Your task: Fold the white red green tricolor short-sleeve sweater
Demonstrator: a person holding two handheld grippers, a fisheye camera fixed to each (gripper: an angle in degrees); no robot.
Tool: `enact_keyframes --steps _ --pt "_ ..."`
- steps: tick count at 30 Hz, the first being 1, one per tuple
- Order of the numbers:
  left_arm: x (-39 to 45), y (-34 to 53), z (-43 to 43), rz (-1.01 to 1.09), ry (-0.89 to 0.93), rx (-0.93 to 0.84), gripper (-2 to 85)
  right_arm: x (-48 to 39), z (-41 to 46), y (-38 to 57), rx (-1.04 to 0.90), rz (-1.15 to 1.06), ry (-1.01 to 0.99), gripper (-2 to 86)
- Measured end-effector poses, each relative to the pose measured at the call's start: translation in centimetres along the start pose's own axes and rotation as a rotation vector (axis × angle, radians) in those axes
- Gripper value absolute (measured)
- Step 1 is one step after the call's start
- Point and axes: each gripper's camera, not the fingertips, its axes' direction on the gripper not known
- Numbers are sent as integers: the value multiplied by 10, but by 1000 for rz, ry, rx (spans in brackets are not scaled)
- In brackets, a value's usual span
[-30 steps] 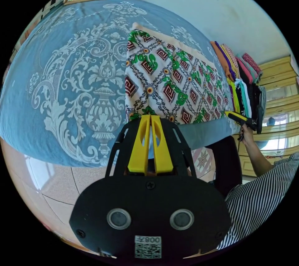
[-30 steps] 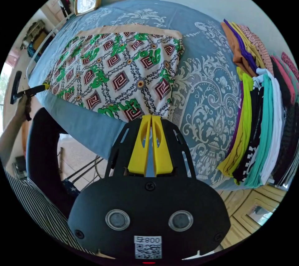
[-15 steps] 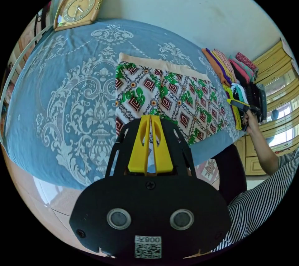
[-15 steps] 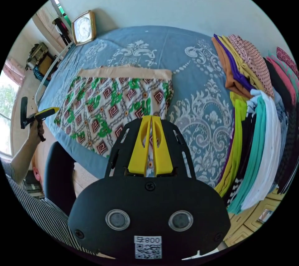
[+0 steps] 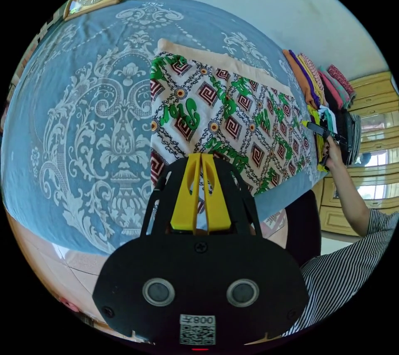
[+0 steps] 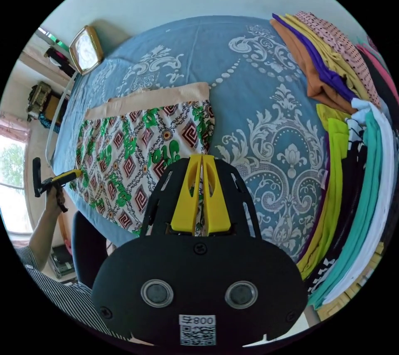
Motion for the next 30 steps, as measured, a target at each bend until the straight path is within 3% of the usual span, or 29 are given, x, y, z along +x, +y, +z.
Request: enact_keyframes --steps 5,11,15,22,30 --pt "59 5 -31 82 69 89 15 40 -26 52 81 58 -118 2" --pt "156 11 -29 249 158 -35 58 91 1 138 -6 146 -291 16" --pt "234 6 -26 405 78 -105 65 110 22 166 -3 178 -373 45" --pt "336 -9 -20 546 -98 -206 70 122 57 164 -12 159 -344 62" --pt "421 -11 -52 591 -19 -151 76 145 101 168 -28 149 -411 20"
